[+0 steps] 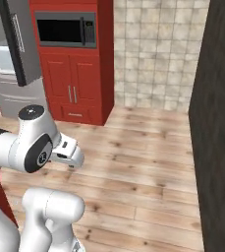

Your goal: Pick up the banana and apple from the fridge and place one fruit on each plate on the dining counter.

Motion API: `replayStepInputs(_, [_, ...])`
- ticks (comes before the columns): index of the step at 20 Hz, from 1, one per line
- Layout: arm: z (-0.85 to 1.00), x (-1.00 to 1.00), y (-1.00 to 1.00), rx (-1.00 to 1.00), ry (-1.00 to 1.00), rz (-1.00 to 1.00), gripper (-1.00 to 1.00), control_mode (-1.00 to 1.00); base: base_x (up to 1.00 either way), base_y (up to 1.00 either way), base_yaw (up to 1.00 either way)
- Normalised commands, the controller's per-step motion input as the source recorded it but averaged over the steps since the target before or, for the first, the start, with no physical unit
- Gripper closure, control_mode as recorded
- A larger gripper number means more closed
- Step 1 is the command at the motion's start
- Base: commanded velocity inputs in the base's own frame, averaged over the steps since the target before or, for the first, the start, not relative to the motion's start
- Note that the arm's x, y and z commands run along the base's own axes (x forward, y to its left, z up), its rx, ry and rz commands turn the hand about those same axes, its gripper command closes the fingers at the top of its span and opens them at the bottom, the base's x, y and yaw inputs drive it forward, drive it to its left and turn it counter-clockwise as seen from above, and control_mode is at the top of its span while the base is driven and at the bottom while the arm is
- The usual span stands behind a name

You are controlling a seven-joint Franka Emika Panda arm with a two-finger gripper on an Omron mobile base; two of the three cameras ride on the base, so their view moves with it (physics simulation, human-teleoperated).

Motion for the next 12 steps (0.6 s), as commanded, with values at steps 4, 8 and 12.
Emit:
replayStepInputs(4, [0.00, 0.00, 0.00, 0.00, 0.00, 0.00, -1.00, 1.00, 1.00, 0.00, 0.27])
replayStepInputs(8, [0.00, 0.00, 0.00, 0.00, 0.00, 0.00, -1.00, 1.00, 1.00, 0.00, 0.47])
replayStepInputs(12, [0.00, 0.00, 0.00, 0.00, 0.00, 0.00, -1.00, 1.00, 0.94, -0.15, 0.60])
